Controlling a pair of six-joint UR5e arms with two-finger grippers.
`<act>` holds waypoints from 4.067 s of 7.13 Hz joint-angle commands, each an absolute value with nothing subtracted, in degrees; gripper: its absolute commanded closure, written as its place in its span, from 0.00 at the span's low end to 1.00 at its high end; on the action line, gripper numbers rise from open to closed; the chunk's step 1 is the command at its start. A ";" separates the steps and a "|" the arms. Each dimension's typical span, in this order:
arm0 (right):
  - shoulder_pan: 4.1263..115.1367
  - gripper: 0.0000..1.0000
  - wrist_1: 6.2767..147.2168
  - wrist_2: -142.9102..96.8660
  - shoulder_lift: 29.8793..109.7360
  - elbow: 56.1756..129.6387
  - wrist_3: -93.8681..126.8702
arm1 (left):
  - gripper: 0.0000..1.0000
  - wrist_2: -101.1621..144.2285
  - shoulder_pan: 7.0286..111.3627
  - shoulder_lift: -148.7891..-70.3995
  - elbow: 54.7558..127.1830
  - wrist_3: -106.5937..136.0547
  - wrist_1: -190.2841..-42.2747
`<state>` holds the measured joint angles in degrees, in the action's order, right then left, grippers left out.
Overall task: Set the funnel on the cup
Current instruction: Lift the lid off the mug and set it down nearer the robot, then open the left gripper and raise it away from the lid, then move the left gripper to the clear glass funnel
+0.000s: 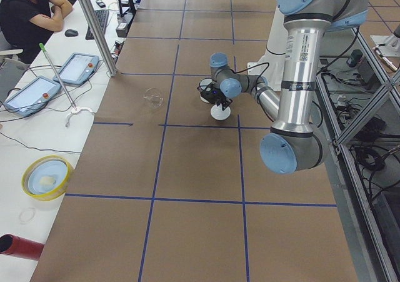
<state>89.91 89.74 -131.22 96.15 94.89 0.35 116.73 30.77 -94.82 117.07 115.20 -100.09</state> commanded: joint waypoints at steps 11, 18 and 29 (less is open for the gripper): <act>89.91 0.00 89.74 -131.22 96.15 94.92 0.35 | 0.00 113.57 48.23 -104.21 111.75 116.10 -106.95; 89.91 0.00 89.74 -131.22 96.15 94.83 0.35 | 0.00 100.65 50.19 -116.17 81.33 131.40 -151.42; 89.91 0.00 89.74 -131.22 96.15 94.92 0.35 | 0.11 92.02 45.97 -123.84 64.16 132.36 -162.51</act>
<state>89.91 89.74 -131.22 96.15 94.92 0.35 92.04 46.05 -123.10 65.17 132.36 -162.43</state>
